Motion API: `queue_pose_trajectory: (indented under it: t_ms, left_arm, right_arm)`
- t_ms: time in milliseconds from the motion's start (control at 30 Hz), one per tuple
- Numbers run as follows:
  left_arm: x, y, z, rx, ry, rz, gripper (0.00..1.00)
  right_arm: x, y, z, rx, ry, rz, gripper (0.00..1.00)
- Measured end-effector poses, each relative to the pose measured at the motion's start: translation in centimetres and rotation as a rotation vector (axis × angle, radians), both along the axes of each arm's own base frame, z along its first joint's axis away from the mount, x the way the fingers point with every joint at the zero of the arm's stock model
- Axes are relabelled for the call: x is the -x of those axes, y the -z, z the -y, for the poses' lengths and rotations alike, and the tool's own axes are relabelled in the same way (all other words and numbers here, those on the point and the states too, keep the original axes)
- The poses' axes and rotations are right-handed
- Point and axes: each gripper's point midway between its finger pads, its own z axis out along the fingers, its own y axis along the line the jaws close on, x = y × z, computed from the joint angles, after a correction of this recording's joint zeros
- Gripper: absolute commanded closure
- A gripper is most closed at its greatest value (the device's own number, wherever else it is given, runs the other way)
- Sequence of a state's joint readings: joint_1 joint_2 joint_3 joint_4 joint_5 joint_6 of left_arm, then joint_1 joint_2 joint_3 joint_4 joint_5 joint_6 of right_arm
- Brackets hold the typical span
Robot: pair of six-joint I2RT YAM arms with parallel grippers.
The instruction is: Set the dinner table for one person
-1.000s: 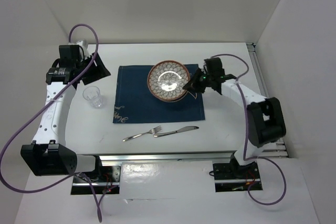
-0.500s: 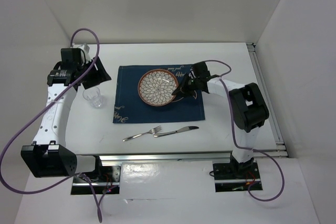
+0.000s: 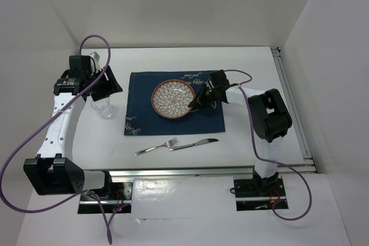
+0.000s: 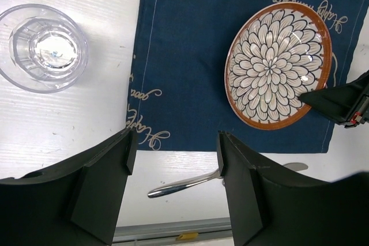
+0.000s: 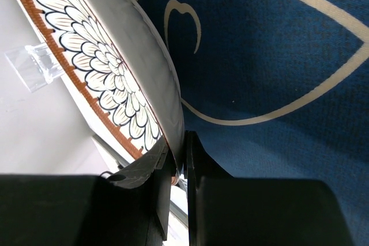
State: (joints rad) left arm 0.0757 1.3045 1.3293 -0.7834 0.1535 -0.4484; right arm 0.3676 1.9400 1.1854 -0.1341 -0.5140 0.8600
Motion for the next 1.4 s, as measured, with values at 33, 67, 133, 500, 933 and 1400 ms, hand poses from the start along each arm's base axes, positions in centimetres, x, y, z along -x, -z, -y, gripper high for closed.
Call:
queue_pose_trajectory:
  t_ms: [33,67,133,500,933,1400]
  left_arm:
    - [0.0,0.1,0.0,0.0,-0.001,-0.002,0.25]
    - [0.0,0.1,0.0,0.0,-0.001,-0.002,0.25]
    - [0.0,0.1,-0.1,-0.003,-0.003,-0.002,0.23]
    - [0.2,0.0,-1.2,-0.034,-0.081,-0.005,0.17]
    - [0.7,-0.3,-3.5,-0.105,-0.21,-0.059,0.1]
    - [2.2,-8.3,-6.8,-0.142,-0.358,0.148,0.1]
  right_arm:
    - [0.0,0.1,0.0,0.002,0.002,-0.001,1.0]
    - [0.0,0.1,0.1,0.004,0.003,-0.003,1.0]
    - [0.0,0.4,0.1,0.01,0.007,-0.009,0.99]
    - [-1.6,-0.7,-0.1,0.027,0.011,0.032,0.17]
    - [-2.7,-5.4,3.6,0.371,0.091,0.188,0.0]
    - [-0.8,-16.8,-17.3,0.241,-0.259,0.631,0.09]
